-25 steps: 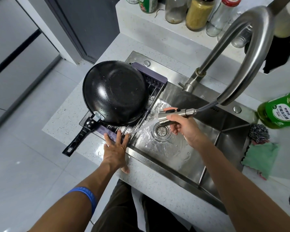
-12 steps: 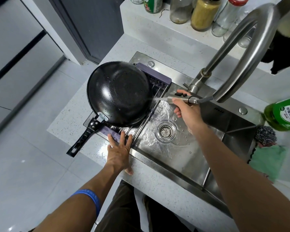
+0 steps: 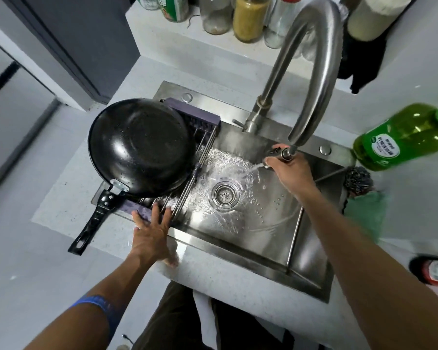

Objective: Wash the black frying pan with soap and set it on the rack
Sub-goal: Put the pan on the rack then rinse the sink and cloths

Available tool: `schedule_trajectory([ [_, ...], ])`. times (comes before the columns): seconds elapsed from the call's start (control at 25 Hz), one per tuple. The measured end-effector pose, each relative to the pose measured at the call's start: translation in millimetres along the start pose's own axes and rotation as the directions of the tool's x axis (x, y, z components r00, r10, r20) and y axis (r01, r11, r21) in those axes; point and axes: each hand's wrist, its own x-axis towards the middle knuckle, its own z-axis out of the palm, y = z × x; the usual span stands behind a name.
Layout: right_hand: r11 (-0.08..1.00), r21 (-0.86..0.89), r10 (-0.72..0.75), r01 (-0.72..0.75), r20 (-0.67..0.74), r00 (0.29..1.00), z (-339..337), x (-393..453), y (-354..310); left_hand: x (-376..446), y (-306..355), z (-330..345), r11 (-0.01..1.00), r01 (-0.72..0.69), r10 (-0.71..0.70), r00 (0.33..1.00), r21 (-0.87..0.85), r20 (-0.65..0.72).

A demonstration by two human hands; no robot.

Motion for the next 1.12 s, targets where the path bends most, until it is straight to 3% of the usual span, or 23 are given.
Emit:
schedule_trajectory([
  [0.12,0.992,-0.117,0.041,-0.050,-0.076,0.996,-32,0,7,1,0,0,1.000,-0.007,0.007,1.000,-0.010,0.003],
  [0.24,0.871,-0.469,0.076,-0.146,-0.164,0.984,-54,2,16,0,0,-1,1.000,-0.006,0.007,1.000,-0.029,0.020],
  [0.4,0.749,-0.636,0.143,-0.186,-0.119,0.983,-63,-1,7,2,0,0,0.999,-0.010,0.011,1.000,-0.037,0.028],
  [0.64,0.767,-0.632,0.257,-0.113,0.141,0.956,-56,-6,10,0,-2,2,1.000,-0.012,0.012,1.000,-0.028,0.006],
  [0.8,0.902,-0.421,0.236,-0.101,0.283,0.929,-41,-15,14,1,-1,0,0.999,-0.016,0.016,1.000,-0.036,0.019],
  [0.92,0.947,-0.302,0.198,-0.106,0.290,0.936,-30,-18,12,0,-2,1,1.000,-0.013,0.013,1.000,-0.017,0.020],
  [1.12,0.943,-0.317,0.173,-0.098,0.215,0.961,-41,-13,10,3,-2,1,1.000,-0.014,0.014,1.000,0.003,0.028],
])
